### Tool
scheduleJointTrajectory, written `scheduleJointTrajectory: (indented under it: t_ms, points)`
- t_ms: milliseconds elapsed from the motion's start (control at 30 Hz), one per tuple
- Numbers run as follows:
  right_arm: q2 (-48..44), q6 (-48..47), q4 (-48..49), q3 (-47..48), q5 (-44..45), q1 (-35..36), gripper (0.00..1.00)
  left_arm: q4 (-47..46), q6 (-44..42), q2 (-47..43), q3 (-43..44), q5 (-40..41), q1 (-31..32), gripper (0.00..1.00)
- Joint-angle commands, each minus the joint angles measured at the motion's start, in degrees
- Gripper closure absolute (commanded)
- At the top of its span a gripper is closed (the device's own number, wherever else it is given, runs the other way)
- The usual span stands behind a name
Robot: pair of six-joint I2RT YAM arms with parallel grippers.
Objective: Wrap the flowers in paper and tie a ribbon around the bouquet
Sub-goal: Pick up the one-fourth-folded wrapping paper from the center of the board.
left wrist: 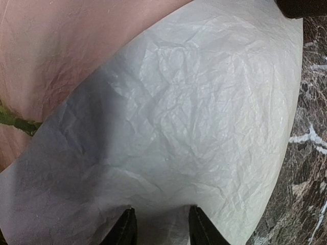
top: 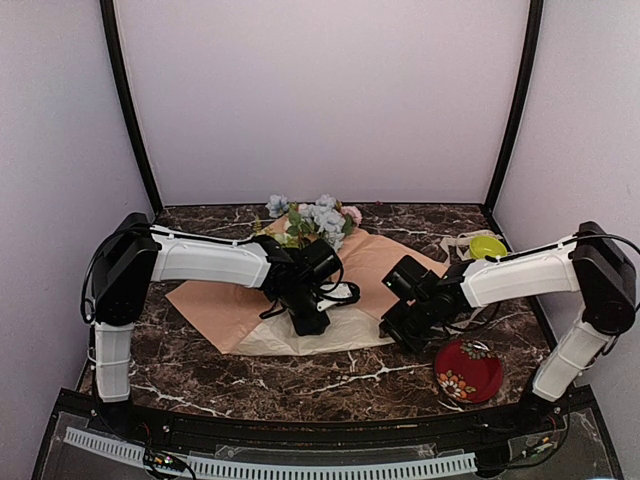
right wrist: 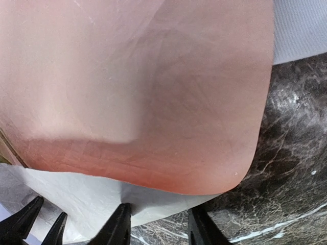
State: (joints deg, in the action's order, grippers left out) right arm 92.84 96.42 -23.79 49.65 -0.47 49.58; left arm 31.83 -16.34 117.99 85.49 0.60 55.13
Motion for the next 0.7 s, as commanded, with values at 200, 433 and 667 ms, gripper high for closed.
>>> scheduleJointTrajectory:
  t_ms: [200, 433, 667]
  points:
    - [0.9, -3.2, -0.9, -0.2, 2.5, -1.2, 0.98, 0.4, -0.6, -1.1, 2.2, 1.5, -0.1, 0.64]
    - [0.2, -5.3, -1.7, -0.1, 3.9, -1.1, 1.00, 1.4, 2.4, -1.0, 7.3, 5.0, 0.1, 0.62]
    - [-0.2, -12.0, -8.2, 5.8, 9.8, 0.3, 1.00, 3.8, 3.4, 2.6, 8.0, 4.4, 0.2, 0.60]
